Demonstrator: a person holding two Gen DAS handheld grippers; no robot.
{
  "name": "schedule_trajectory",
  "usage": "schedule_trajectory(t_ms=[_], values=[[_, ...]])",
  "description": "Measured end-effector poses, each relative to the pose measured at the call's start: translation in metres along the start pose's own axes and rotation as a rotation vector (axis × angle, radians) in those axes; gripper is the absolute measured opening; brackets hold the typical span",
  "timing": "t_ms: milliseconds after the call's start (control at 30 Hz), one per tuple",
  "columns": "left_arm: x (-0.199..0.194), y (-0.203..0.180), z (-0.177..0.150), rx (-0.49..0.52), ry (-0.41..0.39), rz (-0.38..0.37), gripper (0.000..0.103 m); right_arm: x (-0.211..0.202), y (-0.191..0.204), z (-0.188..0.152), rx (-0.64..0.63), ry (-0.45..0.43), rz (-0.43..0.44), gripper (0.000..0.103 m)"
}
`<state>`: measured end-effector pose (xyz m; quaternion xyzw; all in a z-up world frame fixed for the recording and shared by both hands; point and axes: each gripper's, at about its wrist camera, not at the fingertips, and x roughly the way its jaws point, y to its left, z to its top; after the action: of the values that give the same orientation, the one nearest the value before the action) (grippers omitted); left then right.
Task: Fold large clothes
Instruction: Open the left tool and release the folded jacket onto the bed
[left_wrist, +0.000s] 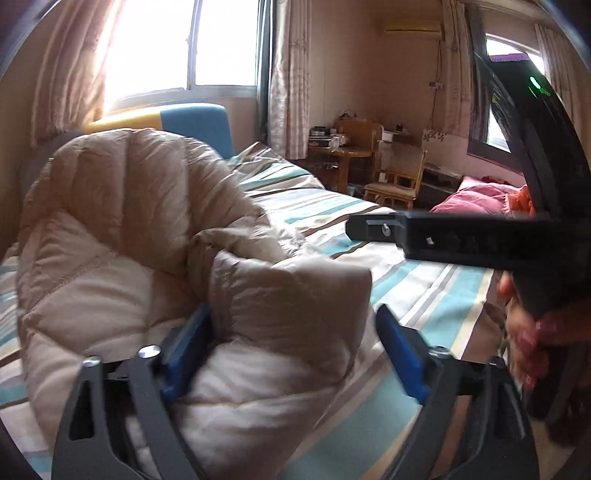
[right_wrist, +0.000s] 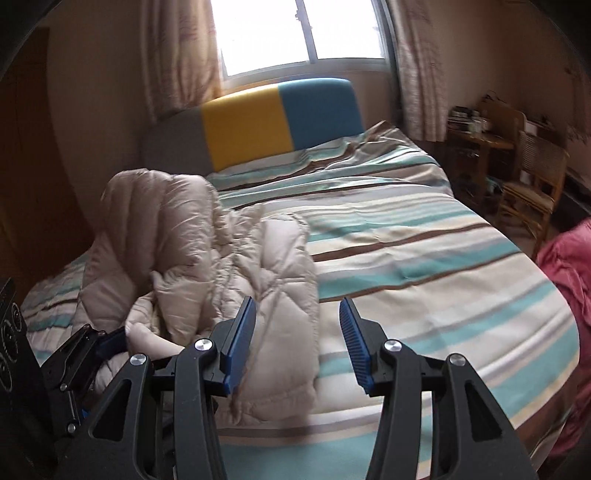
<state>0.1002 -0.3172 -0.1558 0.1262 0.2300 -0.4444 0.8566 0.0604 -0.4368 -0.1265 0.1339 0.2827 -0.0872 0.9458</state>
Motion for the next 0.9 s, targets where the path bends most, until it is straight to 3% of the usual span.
schedule_trajectory(t_ms=[233,400,500,733,900], values=[[-0.012,0.006,-0.008,-0.038,-0.016,-0.037,0.073,0.03,0.013,-0.001,-0.037,0.12,0.11,0.047],[-0.001,0.002,-0.002,0.014,0.008,-0.052,0.073,0.057,-0.001,-0.013,-0.019,0.221,0.014,0.046],[-0.003,0.0,-0.003,0.022,0.021,-0.066,0.073,0.069,-0.017,-0.02,0.058,0.258,0.06,0.048],[-0.05,0.031,-0.028,-0.111,0.016,-0.087,0.073,0.083,-0.019,-0.029,0.004,0.262,-0.014,0.048],[-0.077,0.081,-0.029,-0.328,-0.03,0.008,0.073,0.085,-0.022,-0.034,0.024,0.25,-0.016,0.048]])
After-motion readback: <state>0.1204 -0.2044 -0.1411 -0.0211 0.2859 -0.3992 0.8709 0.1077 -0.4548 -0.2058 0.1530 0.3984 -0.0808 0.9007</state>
